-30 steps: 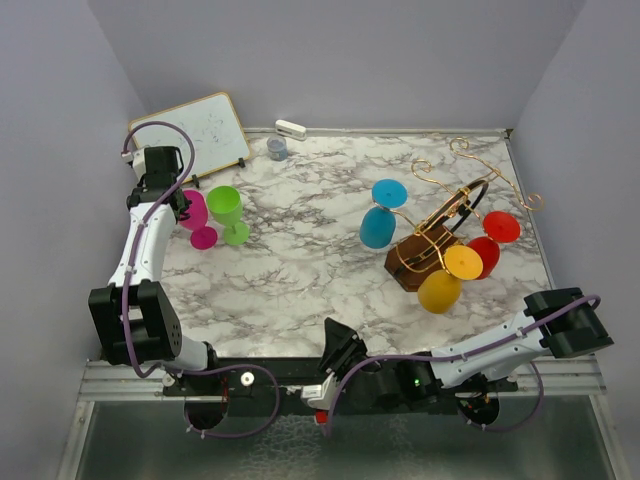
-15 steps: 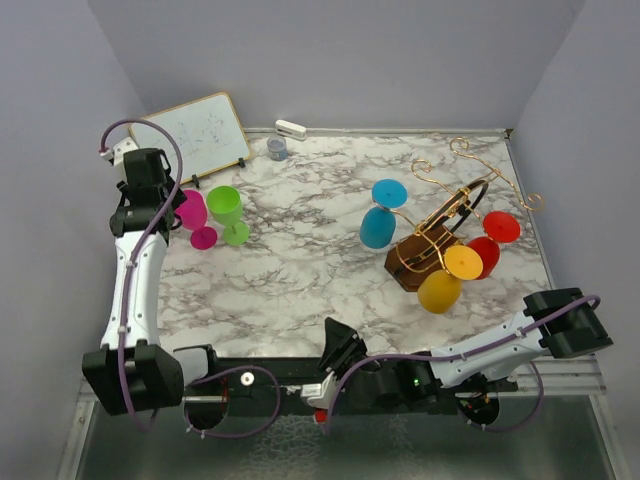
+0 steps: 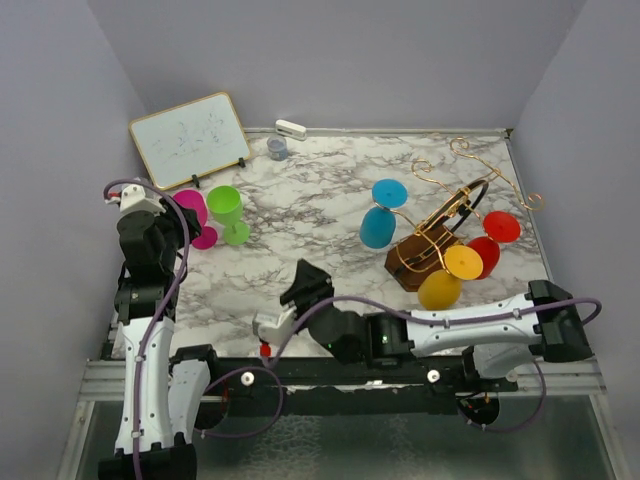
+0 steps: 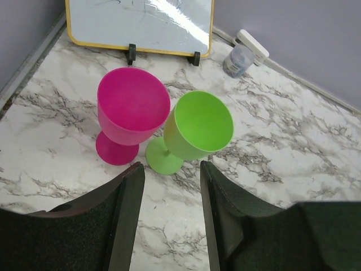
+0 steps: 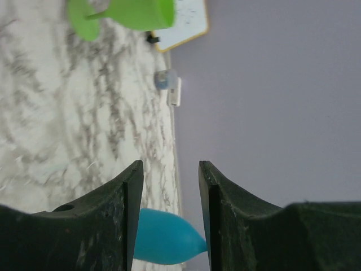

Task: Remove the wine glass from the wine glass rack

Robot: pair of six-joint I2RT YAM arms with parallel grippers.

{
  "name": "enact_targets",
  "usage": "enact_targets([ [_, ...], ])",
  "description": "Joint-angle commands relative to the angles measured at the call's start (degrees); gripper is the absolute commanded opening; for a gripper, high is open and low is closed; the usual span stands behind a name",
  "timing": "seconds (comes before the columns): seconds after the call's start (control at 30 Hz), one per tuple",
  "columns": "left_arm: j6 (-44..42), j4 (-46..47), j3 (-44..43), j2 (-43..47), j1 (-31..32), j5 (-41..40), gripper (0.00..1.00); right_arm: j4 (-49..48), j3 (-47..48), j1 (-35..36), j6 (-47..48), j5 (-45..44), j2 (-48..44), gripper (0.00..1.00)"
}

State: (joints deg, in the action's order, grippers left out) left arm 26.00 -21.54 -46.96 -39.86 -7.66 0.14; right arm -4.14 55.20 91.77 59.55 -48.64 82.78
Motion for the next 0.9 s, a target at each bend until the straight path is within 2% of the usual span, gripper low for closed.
enact_targets([
  [0.0, -1.12, 2.61, 0.92, -0.07, 0.23, 3.55, 0.47, 0.17, 14.44, -6.76, -2.67, 1.70, 0.89, 0.44],
  [0.13, -0.69, 2.29, 0.94, 0.02, 0.29, 3.91, 0.47, 4.00, 26.04, -12.83, -6.53, 4.04, 0.53, 0.47],
  [0.23, -0.42, 2.71, 1.31, -0.05, 0.28, 5.20, 0.47, 8.49, 34.97, -19.19, -13.17, 6.95, -0.09, 0.51],
  [0.3, -0.27, 2.82, 1.38, -0.28, 0.28, 5.91, 0.47, 15.28, 43.30, -25.02, -23.69, 10.97, 0.59, 0.51],
  [0.43, -0.20, 2.96, 1.59, -0.59, 0.33, 6.63, 0.47, 36.03, 61.77, -37.82, -45.71, 19.74, 4.26, 0.49],
  [0.57, -0.05, 3.01, 1.84, -0.57, 0.28, 7.47, 0.47, 47.65, 65.71, -46.42, -57.69, 30.42, 3.95, 0.49],
  [0.7, 0.20, 3.24, 2.05, -0.51, 0.28, 8.60, 0.47, 55.26, 65.38, -54.71, -64.60, 45.35, 3.89, 0.48],
  [0.8, 0.26, 3.23, 2.14, -0.51, 0.30, 9.07, 0.47, 58.11, 64.01, -62.41, -69.67, 59.07, 3.43, 0.44],
  [0.87, 0.29, 3.09, 2.22, -0.26, 0.28, 9.24, 0.47, 55.54, 59.21, -69.57, -73.85, 71.16, 0.99, 0.43],
])
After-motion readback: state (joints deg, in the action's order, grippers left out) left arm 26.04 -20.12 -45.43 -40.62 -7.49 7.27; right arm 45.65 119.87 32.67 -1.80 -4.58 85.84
